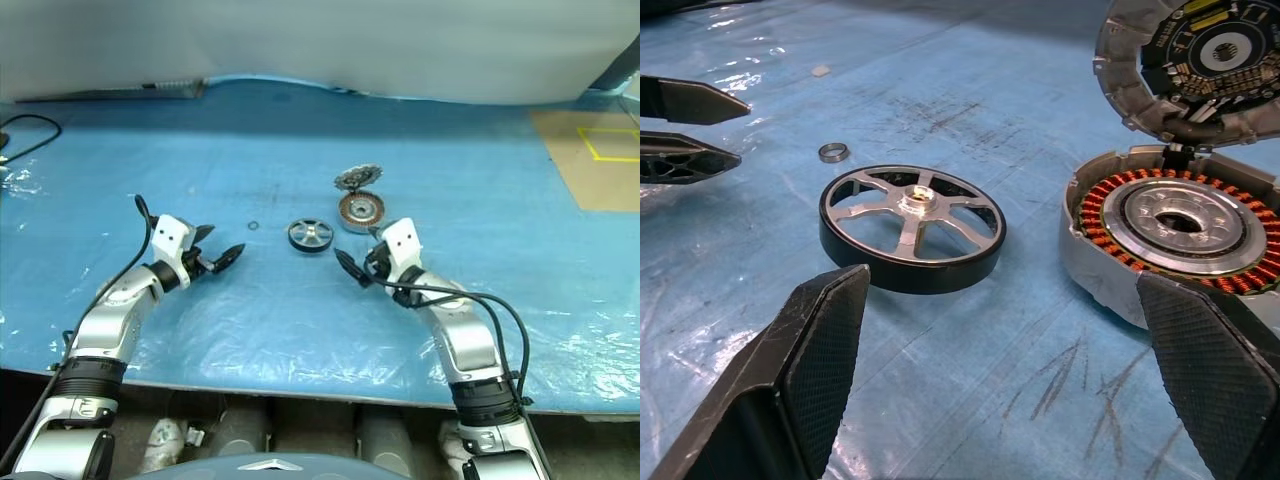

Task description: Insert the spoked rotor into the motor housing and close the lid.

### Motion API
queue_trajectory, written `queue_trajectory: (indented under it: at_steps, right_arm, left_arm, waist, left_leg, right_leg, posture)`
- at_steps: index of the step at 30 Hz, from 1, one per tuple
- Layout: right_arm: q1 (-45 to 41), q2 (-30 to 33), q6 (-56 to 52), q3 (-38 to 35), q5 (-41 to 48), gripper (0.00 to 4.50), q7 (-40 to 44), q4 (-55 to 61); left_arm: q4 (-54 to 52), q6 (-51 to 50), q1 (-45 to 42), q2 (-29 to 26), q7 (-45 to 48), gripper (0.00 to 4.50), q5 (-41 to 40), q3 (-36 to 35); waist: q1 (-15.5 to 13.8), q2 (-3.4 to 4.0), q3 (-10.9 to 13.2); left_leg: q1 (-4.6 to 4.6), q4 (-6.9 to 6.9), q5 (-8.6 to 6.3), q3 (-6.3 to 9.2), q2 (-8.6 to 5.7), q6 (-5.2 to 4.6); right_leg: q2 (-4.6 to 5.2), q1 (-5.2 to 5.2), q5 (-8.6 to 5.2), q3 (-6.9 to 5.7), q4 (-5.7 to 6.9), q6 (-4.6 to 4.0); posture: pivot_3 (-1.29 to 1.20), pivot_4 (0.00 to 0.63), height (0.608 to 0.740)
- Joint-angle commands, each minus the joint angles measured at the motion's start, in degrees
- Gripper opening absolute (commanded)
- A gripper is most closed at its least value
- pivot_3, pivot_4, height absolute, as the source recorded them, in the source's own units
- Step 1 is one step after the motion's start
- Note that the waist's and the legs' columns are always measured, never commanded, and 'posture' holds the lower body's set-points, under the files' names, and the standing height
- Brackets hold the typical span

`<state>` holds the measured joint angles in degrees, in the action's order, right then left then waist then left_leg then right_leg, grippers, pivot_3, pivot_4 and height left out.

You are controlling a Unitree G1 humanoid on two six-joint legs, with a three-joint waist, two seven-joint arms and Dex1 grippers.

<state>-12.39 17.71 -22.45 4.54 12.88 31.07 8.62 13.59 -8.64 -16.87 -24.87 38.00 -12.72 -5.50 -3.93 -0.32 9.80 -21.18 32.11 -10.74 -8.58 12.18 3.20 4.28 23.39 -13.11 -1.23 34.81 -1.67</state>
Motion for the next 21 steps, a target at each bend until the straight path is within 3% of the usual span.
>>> queue_trajectory:
  at_steps: [1,21]
  right_arm:
    - [0.01,0.17,1.58,0.1,0.01,4.5,0.3,1.94]
    - [-0.08,0.16,4.11,0.93,-2.13,4.5,0.14,1.14]
  left_arm:
    - [-0.68,0.86,-0.66,-0.37,0.06,4.47,-0.43,-0.64]
    - [0.97,1.59,-1.19,1.18,-0.39,4.47,-0.55,-0.55]
  waist:
    - [0.0,0.0,0.0]
    - [-0.01,0.0,0.0]
  left_leg:
    - [0.0,0.0,0.0,0.0,0.0,0.0]
    - [0.0,0.01,0.0,0.0,0.0,0.0]
  right_leg:
    - [0.0,0.0,0.0,0.0,0.0,0.0]
    - [0.0,0.0,0.0,0.0,0.01,0.0]
  posture:
    - [0.0,0.15,0.74]
    - [0.0,0.15,0.74]
